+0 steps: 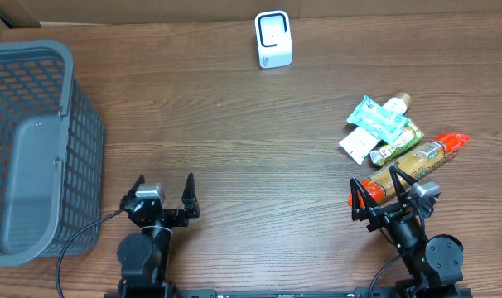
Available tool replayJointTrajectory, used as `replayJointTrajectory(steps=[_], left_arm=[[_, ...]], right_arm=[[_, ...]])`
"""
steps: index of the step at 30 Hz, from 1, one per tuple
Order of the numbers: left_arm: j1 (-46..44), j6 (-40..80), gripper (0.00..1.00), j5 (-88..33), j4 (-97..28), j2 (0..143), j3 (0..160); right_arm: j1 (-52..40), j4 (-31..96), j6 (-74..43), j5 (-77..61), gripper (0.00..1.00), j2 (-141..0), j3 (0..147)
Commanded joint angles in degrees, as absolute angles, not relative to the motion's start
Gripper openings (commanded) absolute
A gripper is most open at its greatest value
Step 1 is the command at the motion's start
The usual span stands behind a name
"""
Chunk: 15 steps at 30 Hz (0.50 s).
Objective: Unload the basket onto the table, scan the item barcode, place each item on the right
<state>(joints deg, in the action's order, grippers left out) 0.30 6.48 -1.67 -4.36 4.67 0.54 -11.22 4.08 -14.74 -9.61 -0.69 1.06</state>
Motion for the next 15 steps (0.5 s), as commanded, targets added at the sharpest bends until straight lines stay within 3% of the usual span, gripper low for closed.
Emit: replayJointTrajectory(steps=[1, 15], left_arm=[[-0.03, 4.67, 0.99, -1.06, -4.36, -0.01, 0.27], [-0.01, 2.55, 1.00, -0.91, -4.45, 0.25, 0.27]], right_arm=[[-11.18, 3.79, -14.55, -9.06, 1.00, -0.16, 0.45], [-11.18, 3.79, -14.55, -9.06, 1.00, -0.16, 0.45]])
